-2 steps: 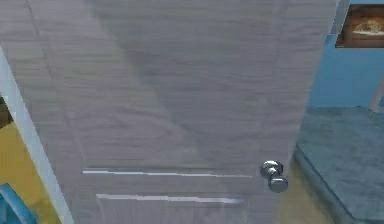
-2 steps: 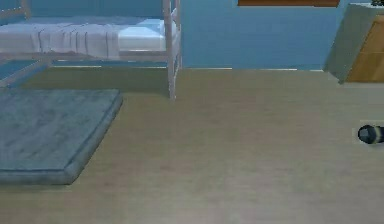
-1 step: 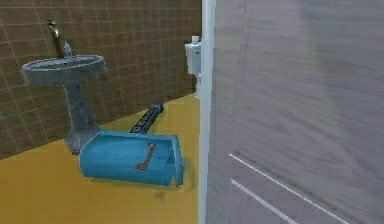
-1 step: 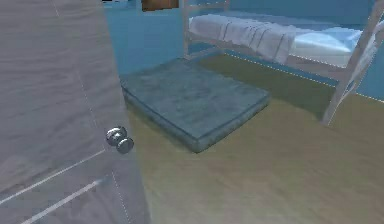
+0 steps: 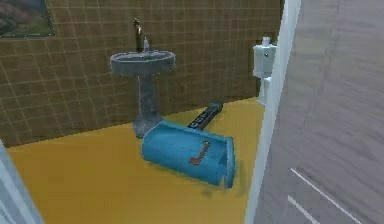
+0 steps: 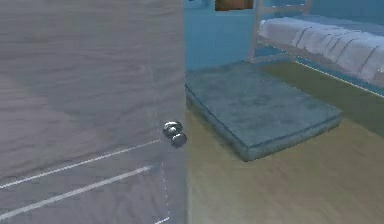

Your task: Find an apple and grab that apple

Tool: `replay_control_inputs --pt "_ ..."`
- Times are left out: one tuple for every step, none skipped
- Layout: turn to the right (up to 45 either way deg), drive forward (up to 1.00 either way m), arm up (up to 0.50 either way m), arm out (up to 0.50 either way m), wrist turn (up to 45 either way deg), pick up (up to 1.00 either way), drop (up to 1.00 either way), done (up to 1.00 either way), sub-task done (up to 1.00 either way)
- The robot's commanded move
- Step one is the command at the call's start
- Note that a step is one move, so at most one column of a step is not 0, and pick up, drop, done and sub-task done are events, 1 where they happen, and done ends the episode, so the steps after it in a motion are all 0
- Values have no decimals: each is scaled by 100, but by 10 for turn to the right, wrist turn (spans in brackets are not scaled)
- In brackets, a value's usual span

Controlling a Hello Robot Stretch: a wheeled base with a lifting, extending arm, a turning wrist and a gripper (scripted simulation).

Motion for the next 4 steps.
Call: replay_control_inputs --pt "0 75 0 0 0 0 0 0 0" --pt "-330 0 0 0 0 0 0 0 0" --pt "-30 0 0 0 0 0 0 0 0" --pt "0 5 0 0 0 0 0 0 0"
